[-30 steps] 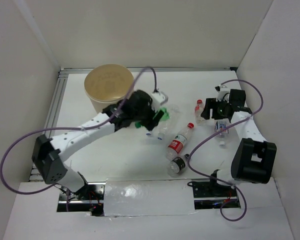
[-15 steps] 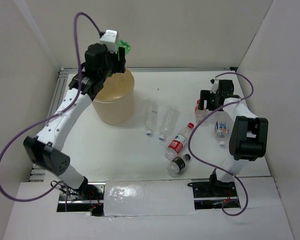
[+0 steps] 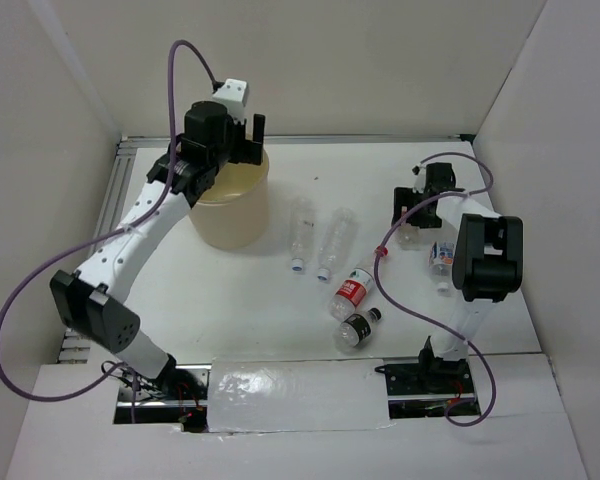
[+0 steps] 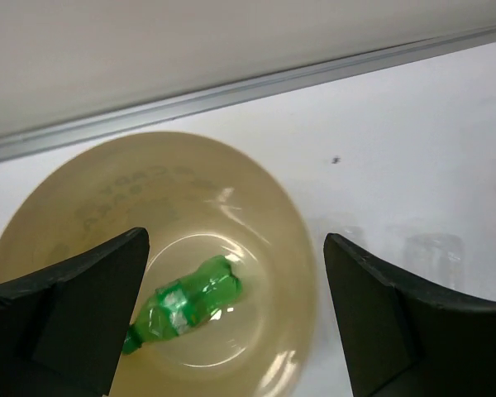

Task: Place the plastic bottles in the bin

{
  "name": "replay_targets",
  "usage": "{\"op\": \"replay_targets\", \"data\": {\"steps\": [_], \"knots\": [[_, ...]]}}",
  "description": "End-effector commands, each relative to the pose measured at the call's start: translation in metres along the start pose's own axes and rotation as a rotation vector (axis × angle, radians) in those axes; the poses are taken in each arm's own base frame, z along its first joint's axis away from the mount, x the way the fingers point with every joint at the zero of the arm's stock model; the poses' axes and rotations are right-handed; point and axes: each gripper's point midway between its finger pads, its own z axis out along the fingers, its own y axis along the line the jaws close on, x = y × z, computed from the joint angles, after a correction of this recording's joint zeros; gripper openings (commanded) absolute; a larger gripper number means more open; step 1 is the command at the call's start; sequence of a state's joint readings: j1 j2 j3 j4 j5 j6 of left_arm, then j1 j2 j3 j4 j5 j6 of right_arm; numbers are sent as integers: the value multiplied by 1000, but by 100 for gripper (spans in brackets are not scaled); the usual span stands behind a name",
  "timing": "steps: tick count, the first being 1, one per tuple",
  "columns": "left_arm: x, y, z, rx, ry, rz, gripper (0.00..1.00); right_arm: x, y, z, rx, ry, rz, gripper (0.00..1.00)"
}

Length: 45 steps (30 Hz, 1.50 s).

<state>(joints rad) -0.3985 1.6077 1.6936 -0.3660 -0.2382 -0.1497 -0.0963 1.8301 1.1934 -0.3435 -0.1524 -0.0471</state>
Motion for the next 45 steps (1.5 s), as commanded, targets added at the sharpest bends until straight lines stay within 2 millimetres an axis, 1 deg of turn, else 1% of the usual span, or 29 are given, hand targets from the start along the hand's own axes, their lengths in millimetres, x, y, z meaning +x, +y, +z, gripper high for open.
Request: {"op": "replay_targets", "data": {"steps": [1, 2, 4, 6, 7, 8, 11, 14, 15, 16, 17, 18, 20, 21, 22, 23, 24, 26, 28, 29, 30, 32, 34, 35, 36, 39, 41, 44, 45], "knots": [[-53, -25, -63, 74, -177, 31, 100, -6, 0, 8, 20, 2, -17, 90], [-41, -29, -66, 79, -159, 40, 100, -2, 0, 9, 20, 11, -16, 86], [-39, -41, -87, 120, -170, 47, 100, 5, 1, 12, 10, 29, -14, 69], [-20, -55, -94, 171, -136, 50, 100, 2, 4, 10, -11, 20, -42, 51], [-12, -70, -102, 211, -122, 57, 100, 4, 8, 5, -34, 27, -51, 38], [-7, -81, -107, 251, -114, 50, 100, -3, 10, 2, -48, 17, -77, 33], [32, -114, -114, 346, -35, 58, 100, -32, 16, -27, -112, -53, -136, 21], [79, -138, -110, 379, 60, 22, 100, -98, 44, -71, -210, -210, -237, 20], [108, -141, -106, 378, 114, 23, 100, -114, 62, -85, -255, -260, -271, 20], [120, -144, -105, 382, 135, 17, 100, -123, 84, -98, -340, -288, -313, 20], [130, -150, -106, 392, 148, -11, 100, -147, 103, -118, -380, -359, -355, 20], [158, -147, -102, 376, 202, -12, 100, -154, 134, -129, -440, -387, -406, 20], [182, -152, -101, 386, 238, -45, 100, -187, 178, -160, -542, -520, -488, 21], [210, -146, -100, 368, 290, -40, 100, -191, 212, -171, -603, -557, -543, 21], [222, -144, -100, 361, 309, -46, 100, -201, 233, -181, -648, -613, -578, 21], [234, -147, -103, 368, 333, -62, 100, -203, 252, -179, -693, -626, -606, 21], [254, -141, -103, 354, 369, -56, 100, -207, 285, -197, -765, -675, -654, 21], [271, -146, -108, 369, 396, -63, 98, -217, 326, -214, -875, -750, -699, 21], [291, -144, -113, 359, 429, -58, 98, -213, 369, -228, -969, -784, -741, 21], [295, -150, -118, 380, 432, -45, 97, -208, 386, -212, -1006, -762, -746, 21], [304, -149, -121, 367, 446, -49, 97, -211, 412, -234, -1050, -810, -775, 21], [310, -156, -128, 383, 455, -34, 97, -203, 445, -230, -1114, -799, -788, 25], [311, -159, -131, 377, 447, -31, 97, -195, 460, -220, -1139, -770, -787, 30], [311, -160, -132, 377, 444, -25, 97, -190, 466, -204, -1138, -746, -782, 35], [312, -163, -135, 388, 445, -17, 97, -188, 472, -200, -1143, -739, -765, 42], [302, -170, -130, 379, 423, -16, 97, -178, 487, -185, -1173, -720, -748, 50], [297, -169, -125, 360, 402, 3, 98, -183, 490, -192, -1194, -726, -710, 75], [287, -169, -116, 323, 374, 15, 98, -182, 497, -199, -1220, -737, -712, 96], [287, -169, -113, 314, 373, 30, 98, -183, 495, -208, -1220, -742, -713, 98]]}}
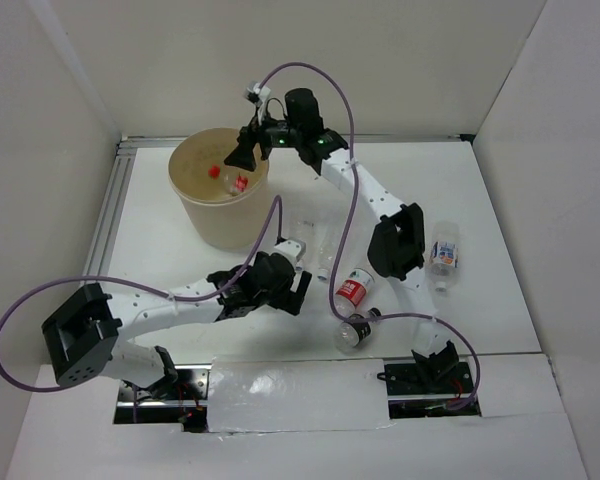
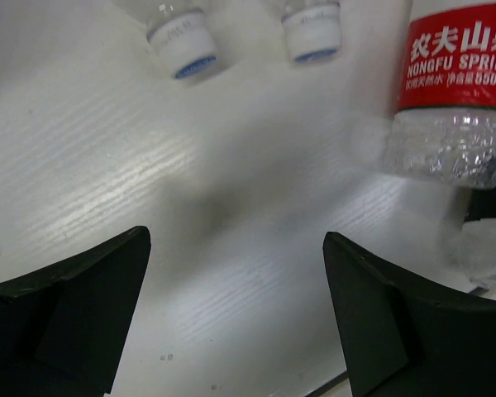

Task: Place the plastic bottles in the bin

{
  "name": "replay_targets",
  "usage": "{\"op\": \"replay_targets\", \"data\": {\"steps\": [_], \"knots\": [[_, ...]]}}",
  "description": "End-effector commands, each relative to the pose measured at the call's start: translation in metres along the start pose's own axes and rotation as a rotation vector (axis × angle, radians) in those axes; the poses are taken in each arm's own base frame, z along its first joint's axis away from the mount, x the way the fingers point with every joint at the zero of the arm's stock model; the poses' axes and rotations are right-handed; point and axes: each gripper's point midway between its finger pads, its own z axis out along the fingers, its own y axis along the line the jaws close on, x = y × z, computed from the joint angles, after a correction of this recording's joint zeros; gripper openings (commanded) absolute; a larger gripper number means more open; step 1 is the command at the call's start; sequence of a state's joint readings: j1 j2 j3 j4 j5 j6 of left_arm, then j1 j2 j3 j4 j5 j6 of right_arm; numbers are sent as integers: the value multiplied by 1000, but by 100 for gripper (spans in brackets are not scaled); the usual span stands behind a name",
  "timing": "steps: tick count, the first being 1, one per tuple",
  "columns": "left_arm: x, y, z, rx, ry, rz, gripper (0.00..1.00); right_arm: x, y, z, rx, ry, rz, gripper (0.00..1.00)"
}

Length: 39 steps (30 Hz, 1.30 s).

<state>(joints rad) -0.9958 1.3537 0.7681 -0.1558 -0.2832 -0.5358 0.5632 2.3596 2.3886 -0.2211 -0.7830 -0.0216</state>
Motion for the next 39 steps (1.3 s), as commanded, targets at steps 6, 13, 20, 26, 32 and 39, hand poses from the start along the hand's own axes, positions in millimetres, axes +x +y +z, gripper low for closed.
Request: {"op": "replay_targets", "data": {"steps": [6, 13, 20, 26, 32, 39], "knots": [[-76, 1, 20, -108, -159, 21, 98, -128, -6, -87, 171, -200, -145, 100], [-109, 28, 61, -248, -165, 13, 98, -84, -78, -247, 468, -90, 5, 77], [-116, 62, 111, -333, -78, 24, 91, 49, -51, -343, 566, 80, 173, 83], [-114, 71, 139, -312, -15, 23, 46, 108, -8, -360, 568, 141, 274, 92], [-158, 46, 100, -207, -124, 31, 20, 144, 2, -370, 600, 165, 406, 95], [-290, 14, -51, -78, -505, 8, 18, 167, 7, -350, 568, 228, 482, 92]]}}
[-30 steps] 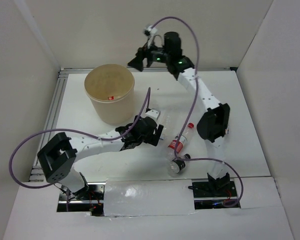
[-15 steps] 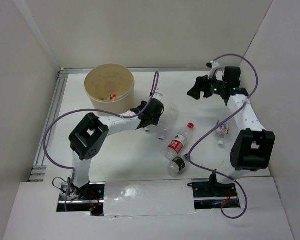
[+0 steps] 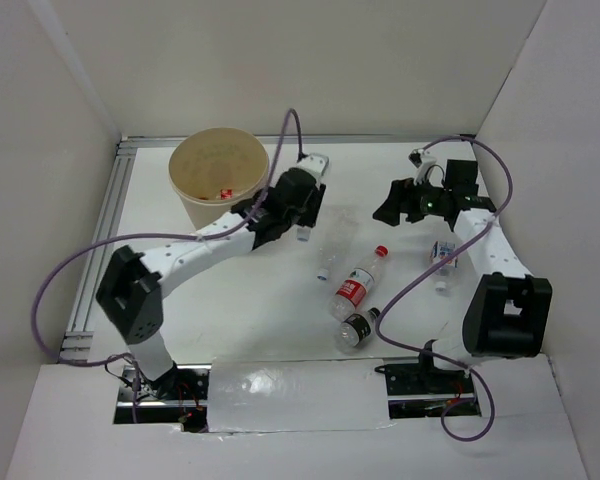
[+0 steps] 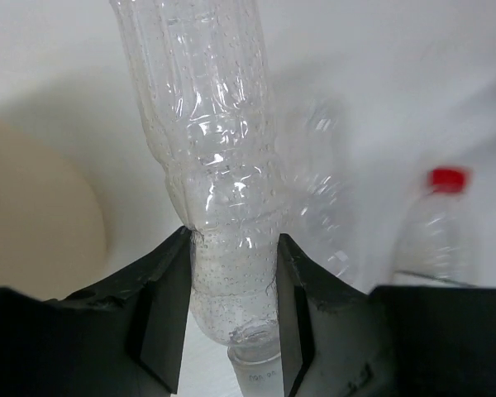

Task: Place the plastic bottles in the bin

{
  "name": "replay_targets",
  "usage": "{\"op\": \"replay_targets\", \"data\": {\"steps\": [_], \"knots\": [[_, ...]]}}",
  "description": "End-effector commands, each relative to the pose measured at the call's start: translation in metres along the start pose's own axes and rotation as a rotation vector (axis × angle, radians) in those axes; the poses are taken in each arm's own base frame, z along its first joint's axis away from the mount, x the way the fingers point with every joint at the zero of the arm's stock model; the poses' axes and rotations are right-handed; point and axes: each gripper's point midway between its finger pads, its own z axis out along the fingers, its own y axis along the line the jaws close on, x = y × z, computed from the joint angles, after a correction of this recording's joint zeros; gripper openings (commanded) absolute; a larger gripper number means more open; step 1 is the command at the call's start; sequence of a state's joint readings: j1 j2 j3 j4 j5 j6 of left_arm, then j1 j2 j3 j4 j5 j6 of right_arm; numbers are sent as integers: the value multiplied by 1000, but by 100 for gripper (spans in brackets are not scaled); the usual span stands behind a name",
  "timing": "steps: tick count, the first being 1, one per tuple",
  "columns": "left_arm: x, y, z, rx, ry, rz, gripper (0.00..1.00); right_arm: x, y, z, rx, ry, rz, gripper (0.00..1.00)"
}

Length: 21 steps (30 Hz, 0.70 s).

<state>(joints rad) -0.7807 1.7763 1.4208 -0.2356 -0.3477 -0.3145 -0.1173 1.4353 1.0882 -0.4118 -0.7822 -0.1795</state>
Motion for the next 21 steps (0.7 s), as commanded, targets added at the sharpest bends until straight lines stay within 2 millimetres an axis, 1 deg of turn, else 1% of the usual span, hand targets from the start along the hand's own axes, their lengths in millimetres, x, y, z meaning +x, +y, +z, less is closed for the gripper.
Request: {"op": "replay_targets", "data": {"steps": [1, 2, 3, 4, 5, 6, 7, 8, 9, 10, 11, 12, 13, 14, 15, 16, 17, 18, 19, 20, 21], "knots": [[-126, 3, -91, 75, -331, -69, 18, 9, 8, 13, -25, 49, 24, 92], [-153, 20, -113, 53, -405, -105, 18, 10, 12, 20, -33, 65, 32, 89], [-163, 26, -124, 48, -429, -117, 18, 10, 14, 24, -42, 70, 27, 87], [-174, 38, -135, 21, -463, -137, 18, 4, 16, 27, -48, 64, 37, 84], [-182, 47, -144, -4, -491, -154, 18, 5, 23, 33, -67, 77, 37, 82], [-186, 63, -150, -46, -509, -173, 21, 4, 25, 38, -68, 85, 40, 79], [-192, 80, -163, -103, -540, -184, 21, 1, 27, 45, -79, 93, 46, 79], [-189, 94, -162, -147, -540, -187, 21, 0, 35, 53, -101, 105, 31, 79], [-185, 115, -162, -207, -532, -201, 21, 1, 36, 57, -92, 120, 44, 79], [-180, 125, -161, -229, -525, -206, 21, 4, 35, 66, -91, 139, 61, 81], [-179, 138, -166, -263, -535, -221, 21, -4, 40, 71, -96, 137, 51, 84], [-165, 148, -158, -288, -506, -218, 23, -7, 37, 74, -84, 136, 60, 87], [-162, 163, -155, -314, -503, -229, 23, -6, 40, 80, -94, 146, 56, 88], [-158, 171, -152, -333, -493, -232, 23, -11, 36, 87, -92, 147, 86, 92], [-153, 178, -149, -351, -480, -235, 24, -10, 40, 92, -100, 161, 95, 97], [-150, 185, -148, -366, -470, -237, 27, -10, 42, 96, -106, 168, 102, 97], [-148, 197, -145, -392, -461, -245, 37, -8, 36, 102, -85, 183, 134, 100], [-143, 202, -143, -408, -447, -236, 41, -3, 35, 106, -69, 197, 142, 100], [-135, 207, -132, -414, -412, -231, 48, -4, 32, 111, -39, 201, 131, 100], [-132, 217, -132, -432, -402, -238, 60, 2, 27, 113, -14, 218, 160, 100], [-129, 219, -124, -422, -387, -244, 74, 8, 26, 118, 3, 236, 170, 100]]}}
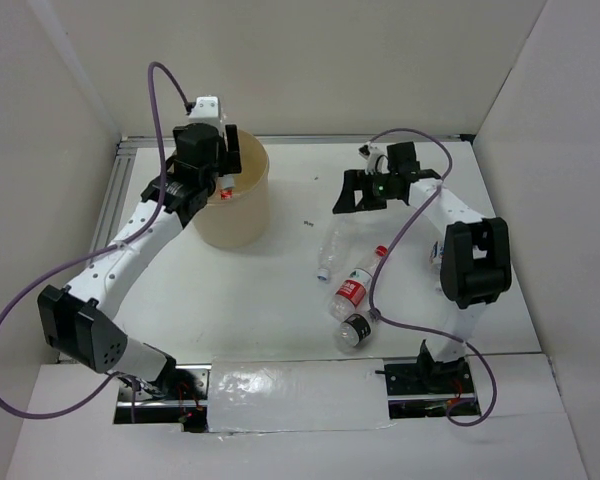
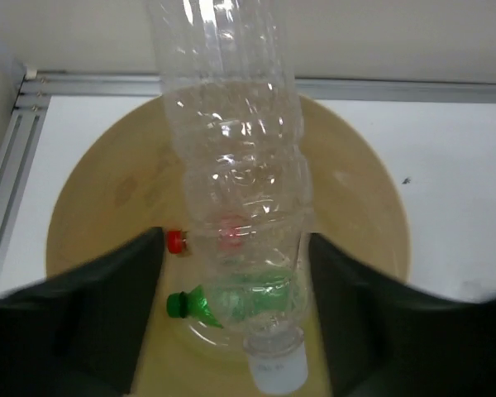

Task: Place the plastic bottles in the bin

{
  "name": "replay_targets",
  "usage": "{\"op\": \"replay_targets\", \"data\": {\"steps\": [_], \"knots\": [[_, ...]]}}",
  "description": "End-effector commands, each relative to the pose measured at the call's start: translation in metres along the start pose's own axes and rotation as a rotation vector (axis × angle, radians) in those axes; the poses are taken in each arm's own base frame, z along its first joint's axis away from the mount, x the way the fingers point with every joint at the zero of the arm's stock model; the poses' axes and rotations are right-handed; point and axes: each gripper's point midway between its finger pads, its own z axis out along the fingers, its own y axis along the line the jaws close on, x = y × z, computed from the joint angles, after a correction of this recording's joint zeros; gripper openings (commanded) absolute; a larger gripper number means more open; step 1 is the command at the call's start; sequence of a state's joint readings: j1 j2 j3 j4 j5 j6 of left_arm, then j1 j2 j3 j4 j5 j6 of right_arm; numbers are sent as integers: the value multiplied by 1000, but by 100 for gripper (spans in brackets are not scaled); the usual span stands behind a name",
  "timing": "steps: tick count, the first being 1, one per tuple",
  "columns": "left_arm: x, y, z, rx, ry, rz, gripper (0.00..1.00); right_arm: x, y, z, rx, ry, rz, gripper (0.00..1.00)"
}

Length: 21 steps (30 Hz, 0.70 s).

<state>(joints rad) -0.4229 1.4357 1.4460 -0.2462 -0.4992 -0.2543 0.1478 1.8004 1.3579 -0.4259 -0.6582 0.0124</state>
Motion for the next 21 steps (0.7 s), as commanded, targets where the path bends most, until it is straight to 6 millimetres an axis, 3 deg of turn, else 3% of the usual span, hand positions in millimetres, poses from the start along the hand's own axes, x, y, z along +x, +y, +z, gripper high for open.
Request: {"op": "replay_targets", "data": {"steps": [1, 3, 5, 8, 10, 12, 13, 15, 16, 17, 19, 20, 21], "knots": [[-17, 16, 7, -28, -37, -21, 89, 4, -10, 12, 100, 36, 58, 100], [-18, 16, 10, -18, -29, -12, 98, 19, -17, 20, 140, 92, 102, 98], [-26, 14, 9, -6, -44, -10, 99, 29, -22, 24, 181, 119, 132, 96], [-45, 0, -16, 61, -89, -12, 99, 38, -20, 30, 201, 134, 128, 93], [-45, -12, -31, 123, -96, 0, 99, 42, -19, 35, 204, 150, 123, 93], [-35, -40, -52, 254, -87, 26, 99, 50, -19, 43, 201, 175, 135, 91], [-25, -45, -67, 298, -78, 34, 99, 55, -17, 47, 208, 187, 137, 91], [-7, -73, -90, 425, -59, 57, 99, 60, -21, 55, 229, 207, 134, 90], [20, -77, -93, 440, -6, 76, 99, 57, -22, 57, 228, 204, 133, 88], [31, -91, -111, 501, 11, 81, 99, 64, -23, 59, 240, 226, 134, 87], [63, -101, -125, 551, 88, 74, 99, 64, -24, 62, 242, 229, 145, 86], [94, -103, -128, 553, 148, 82, 99, 69, -27, 65, 244, 242, 152, 82], [109, -110, -142, 592, 172, 85, 99, 68, -27, 68, 235, 243, 154, 78]]}}
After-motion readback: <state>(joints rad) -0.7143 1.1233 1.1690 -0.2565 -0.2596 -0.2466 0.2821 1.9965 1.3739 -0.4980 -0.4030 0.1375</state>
